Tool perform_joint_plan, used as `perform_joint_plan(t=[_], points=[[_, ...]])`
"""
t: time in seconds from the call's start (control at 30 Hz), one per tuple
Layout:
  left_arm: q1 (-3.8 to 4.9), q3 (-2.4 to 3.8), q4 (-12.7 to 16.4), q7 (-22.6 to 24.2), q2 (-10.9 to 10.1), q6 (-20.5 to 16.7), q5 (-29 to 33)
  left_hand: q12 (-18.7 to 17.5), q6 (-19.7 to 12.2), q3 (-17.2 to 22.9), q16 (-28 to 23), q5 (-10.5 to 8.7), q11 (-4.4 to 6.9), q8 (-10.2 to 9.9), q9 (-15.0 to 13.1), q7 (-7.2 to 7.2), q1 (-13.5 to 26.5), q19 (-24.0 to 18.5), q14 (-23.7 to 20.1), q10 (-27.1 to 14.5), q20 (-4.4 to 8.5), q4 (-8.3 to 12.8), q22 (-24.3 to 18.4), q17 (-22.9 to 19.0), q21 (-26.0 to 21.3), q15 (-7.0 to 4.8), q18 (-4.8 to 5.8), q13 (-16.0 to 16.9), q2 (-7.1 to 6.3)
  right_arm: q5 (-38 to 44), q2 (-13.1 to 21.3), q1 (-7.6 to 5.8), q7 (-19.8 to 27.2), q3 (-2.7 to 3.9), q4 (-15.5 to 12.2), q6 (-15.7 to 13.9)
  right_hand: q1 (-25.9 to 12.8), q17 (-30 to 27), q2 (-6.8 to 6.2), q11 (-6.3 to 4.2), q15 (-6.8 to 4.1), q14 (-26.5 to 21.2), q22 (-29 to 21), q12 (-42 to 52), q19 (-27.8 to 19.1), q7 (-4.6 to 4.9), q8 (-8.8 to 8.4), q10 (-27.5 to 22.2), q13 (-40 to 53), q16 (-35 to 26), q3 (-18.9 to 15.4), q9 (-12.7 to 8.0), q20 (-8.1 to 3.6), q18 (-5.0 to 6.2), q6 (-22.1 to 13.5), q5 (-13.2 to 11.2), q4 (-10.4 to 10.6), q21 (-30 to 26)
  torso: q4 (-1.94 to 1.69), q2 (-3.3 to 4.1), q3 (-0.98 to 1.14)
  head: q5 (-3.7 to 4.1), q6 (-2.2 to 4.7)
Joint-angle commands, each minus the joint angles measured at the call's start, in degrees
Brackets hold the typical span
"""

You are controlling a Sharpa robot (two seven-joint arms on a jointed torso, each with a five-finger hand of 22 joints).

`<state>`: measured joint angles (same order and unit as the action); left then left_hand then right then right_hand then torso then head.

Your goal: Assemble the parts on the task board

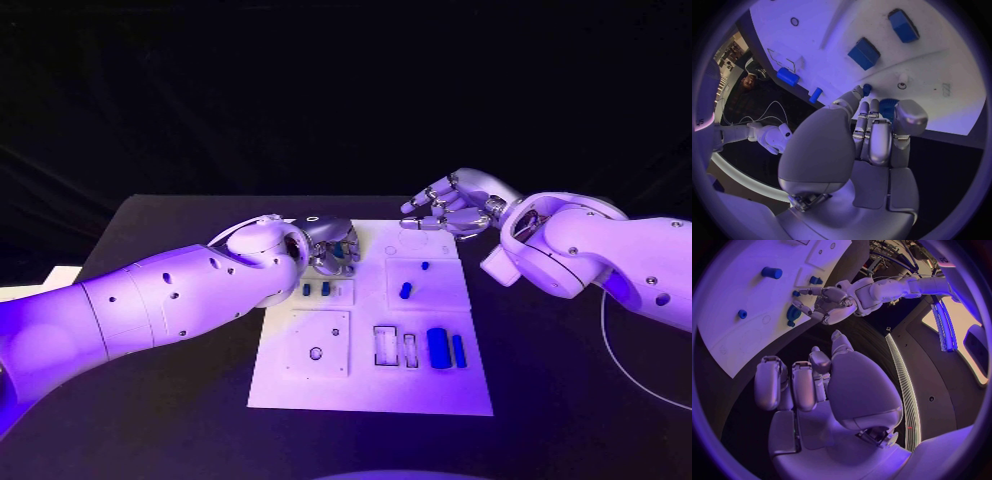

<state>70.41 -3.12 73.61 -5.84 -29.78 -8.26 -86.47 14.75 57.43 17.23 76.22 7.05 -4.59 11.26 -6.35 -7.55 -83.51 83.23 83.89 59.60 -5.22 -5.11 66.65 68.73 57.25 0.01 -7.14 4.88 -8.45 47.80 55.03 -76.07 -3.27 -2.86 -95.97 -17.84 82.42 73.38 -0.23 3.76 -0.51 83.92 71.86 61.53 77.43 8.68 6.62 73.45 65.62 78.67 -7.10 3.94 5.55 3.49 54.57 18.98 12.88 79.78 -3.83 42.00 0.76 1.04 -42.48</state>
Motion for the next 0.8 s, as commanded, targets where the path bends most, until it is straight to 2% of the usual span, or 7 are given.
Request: perform_joint_plan(t=[0.03, 0.23, 0.5, 0.8], points=[[-0.09, 0.02, -0.38, -1.75, 0.47, 3.37, -2.23, -0.37, 0.48, 0.55, 0.3, 0.3, -0.03, -0.31, 0.13, -0.03, 0.39, 0.34, 1.48, 0.68, 0.02, -0.1, 0.4, -0.08, 0.54, -0.37, 1.02, -0.19, -0.04, 0.16, -0.08, 0.04, 0.41, 0.0, -0.03, 0.62, 0.18, 0.03, 0.26, -0.36, -0.34, 2.64, -0.06, -0.1, -0.24, -0.21, 0.31, -0.02, -0.05, -0.26, 0.11, 0.07, -0.07, 0.83, 0.11, 0.36, -0.31, -0.35, 0.0, 0.03, -0.03, 0.03, -0.05], [-0.2, 0.01, -0.89, -1.79, 0.95, 3.61, -2.45, -0.86, 1.16, 1.59, 0.6, 0.26, 0.14, -0.76, 0.3, 0.02, 0.47, 0.64, 1.71, 1.92, 0.15, -0.04, 1.55, -0.09, 1.97, -0.53, 1.26, -0.58, -0.08, 0.16, -0.12, 0.04, 0.43, 0.0, -0.01, 0.67, 0.18, 0.03, 0.26, -0.36, -0.34, 2.64, -0.06, -0.1, -0.24, -0.21, 0.31, -0.02, -0.05, -0.26, 0.11, 0.07, -0.07, 0.83, 0.11, 0.36, -0.31, -0.35, -0.05, -0.01, -0.01, 0.08, -0.18], [-0.42, 0.01, -1.27, -1.53, 1.47, 4.02, -2.5, -0.93, 2.44, 3.83, 0.91, 0.04, 0.91, -1.26, 0.46, 0.4, 0.04, 1.45, 2.01, 5.19, 0.62, 0.59, 4.44, -0.25, 5.79, -1.14, 1.89, -0.57, 0.09, 0.17, -0.2, 0.04, 0.47, 0.0, 0.0, 0.78, 0.18, 0.03, 0.26, -0.36, -0.34, 2.64, -0.06, -0.1, -0.24, -0.21, 0.31, -0.02, -0.05, -0.26, 0.11, 0.07, -0.07, 0.83, 0.11, 0.36, -0.31, -0.35, 0.0, -0.02, -0.02, 0.14, -0.38], [-0.54, 0.01, -1.42, -1.76, 1.59, 4.8, -2.65, -0.86, 5.98, 7.07, 0.98, -0.34, 2.01, -0.73, 0.07, 1.09, -1.13, 2.11, 2.07, 9.6, 1.41, 2.52, 7.5, -0.74, 9.74, -2.08, 2.58, 0.05, 0.88, 0.17, -0.18, 0.04, 0.45, 0.0, -0.04, 0.83, 0.27, 0.09, 0.33, -0.35, -0.34, 2.65, -0.05, 0.17, -0.22, -0.2, 0.33, 0.12, 0.16, -0.23, 0.12, 0.07, -0.07, 0.83, 0.11, 0.43, -0.37, -0.35, -0.05, -0.04, 0.0, 0.16, -0.4]])
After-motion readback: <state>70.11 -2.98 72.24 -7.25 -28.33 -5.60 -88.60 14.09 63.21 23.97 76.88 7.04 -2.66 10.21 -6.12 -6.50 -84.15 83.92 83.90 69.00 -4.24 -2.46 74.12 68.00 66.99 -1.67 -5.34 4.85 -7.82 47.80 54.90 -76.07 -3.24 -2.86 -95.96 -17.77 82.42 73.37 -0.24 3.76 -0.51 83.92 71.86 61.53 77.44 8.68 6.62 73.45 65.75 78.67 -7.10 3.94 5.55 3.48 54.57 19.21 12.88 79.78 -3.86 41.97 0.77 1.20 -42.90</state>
